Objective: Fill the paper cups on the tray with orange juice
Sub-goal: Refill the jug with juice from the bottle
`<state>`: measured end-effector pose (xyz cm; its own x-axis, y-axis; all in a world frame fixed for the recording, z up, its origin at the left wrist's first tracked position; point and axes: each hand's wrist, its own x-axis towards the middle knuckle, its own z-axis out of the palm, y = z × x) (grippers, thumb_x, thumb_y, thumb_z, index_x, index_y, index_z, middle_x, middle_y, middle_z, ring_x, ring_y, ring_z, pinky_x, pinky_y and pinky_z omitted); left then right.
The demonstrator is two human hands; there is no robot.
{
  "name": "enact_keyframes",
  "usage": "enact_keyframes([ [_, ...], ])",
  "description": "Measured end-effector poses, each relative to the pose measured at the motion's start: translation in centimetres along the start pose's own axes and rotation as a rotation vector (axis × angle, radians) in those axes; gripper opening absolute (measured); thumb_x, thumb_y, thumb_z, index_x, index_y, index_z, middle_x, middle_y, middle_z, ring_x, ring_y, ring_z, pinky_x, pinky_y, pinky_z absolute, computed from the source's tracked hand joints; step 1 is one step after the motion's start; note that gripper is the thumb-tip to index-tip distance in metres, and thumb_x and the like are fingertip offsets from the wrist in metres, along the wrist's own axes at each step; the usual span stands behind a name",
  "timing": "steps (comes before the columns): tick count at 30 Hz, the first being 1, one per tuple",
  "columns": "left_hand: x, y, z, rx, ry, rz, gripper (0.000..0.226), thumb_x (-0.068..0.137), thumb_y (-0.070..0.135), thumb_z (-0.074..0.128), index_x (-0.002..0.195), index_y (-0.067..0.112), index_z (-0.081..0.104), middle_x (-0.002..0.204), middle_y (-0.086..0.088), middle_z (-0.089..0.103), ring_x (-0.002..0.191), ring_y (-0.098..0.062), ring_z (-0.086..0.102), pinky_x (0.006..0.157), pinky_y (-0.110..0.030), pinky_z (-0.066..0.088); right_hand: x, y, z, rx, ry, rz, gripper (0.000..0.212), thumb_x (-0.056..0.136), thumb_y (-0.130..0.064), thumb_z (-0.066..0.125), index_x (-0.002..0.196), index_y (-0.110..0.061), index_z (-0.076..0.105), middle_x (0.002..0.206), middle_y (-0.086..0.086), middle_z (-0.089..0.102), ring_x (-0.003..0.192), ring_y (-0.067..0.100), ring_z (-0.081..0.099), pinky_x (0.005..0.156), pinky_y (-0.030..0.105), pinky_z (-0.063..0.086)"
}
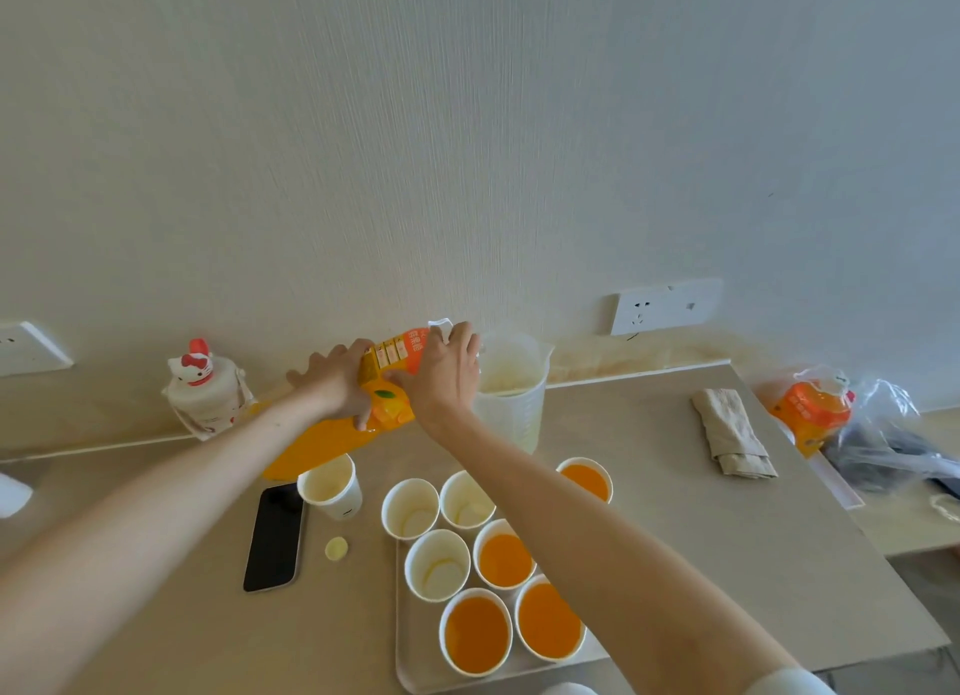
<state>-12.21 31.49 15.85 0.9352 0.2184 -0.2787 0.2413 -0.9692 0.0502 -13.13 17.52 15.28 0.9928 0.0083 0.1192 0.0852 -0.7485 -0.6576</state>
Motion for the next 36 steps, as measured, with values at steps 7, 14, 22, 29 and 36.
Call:
enact_keyframes([
  [7, -0.3, 0.7, -0.3, 0.038, -0.009, -0.004, 0.111, 0.059, 0.019, 0.085, 0.147, 0.032, 0.018, 0.141, -0.006, 0.038, 0.133, -0.038, 0.031, 0.105, -0.057, 0.028, 0.6, 0.7, 0.0, 0.015, -0.033, 0.015, 0.069, 0.078, -0.050, 0.074, 0.128, -0.009, 0.050, 0.130, 0.010, 0.035, 0.125, 0.028, 0.032, 0.098, 0.037, 0.041],
  [14, -0.5, 1.2, -0.7, 0.069, -0.023, -0.040, 0.111, 0.058, 0.020, 0.086, 0.146, 0.032, 0.020, 0.139, -0.007, 0.039, 0.132, -0.038, 0.032, 0.104, -0.055, 0.030, 0.9, 1.1, -0.3, 0.025, -0.074, 0.014, 0.074, 0.079, -0.053, 0.072, 0.133, -0.011, 0.047, 0.132, 0.010, 0.033, 0.126, 0.029, 0.031, 0.101, 0.036, 0.037],
  [22, -0.9, 1.4, -1.0, 0.088, -0.005, -0.041, 0.110, 0.057, 0.019, 0.086, 0.145, 0.032, 0.022, 0.137, -0.006, 0.041, 0.129, -0.037, 0.034, 0.102, -0.055, 0.031, 0.9, 1.4, -0.2, 0.083, -0.069, 0.016, 0.076, 0.078, -0.052, 0.074, 0.135, -0.011, 0.046, 0.131, 0.010, 0.034, 0.125, 0.028, 0.033, 0.101, 0.036, 0.037],
  [29, -1.3, 1.4, -1.4, 0.120, 0.014, -0.054, 0.109, 0.058, 0.019, 0.085, 0.146, 0.033, 0.021, 0.138, -0.006, 0.040, 0.128, -0.036, 0.034, 0.098, -0.053, 0.032, 1.1, 1.3, -0.1, 0.123, -0.083, 0.030, 0.074, 0.075, -0.050, 0.077, 0.131, -0.011, 0.049, 0.128, 0.010, 0.035, 0.124, 0.027, 0.032, 0.098, 0.034, 0.039],
  [36, -1.7, 1.7, -1.8, 0.169, 0.020, -0.057, 0.105, 0.059, 0.017, 0.083, 0.144, 0.031, 0.024, 0.138, -0.006, 0.039, 0.129, -0.036, 0.032, 0.099, -0.053, 0.030, 1.0, 1.5, -0.1, 0.135, -0.089, 0.045, 0.077, 0.076, -0.050, 0.076, 0.135, -0.011, 0.046, 0.132, 0.011, 0.035, 0.127, 0.027, 0.031, 0.099, 0.030, 0.034],
])
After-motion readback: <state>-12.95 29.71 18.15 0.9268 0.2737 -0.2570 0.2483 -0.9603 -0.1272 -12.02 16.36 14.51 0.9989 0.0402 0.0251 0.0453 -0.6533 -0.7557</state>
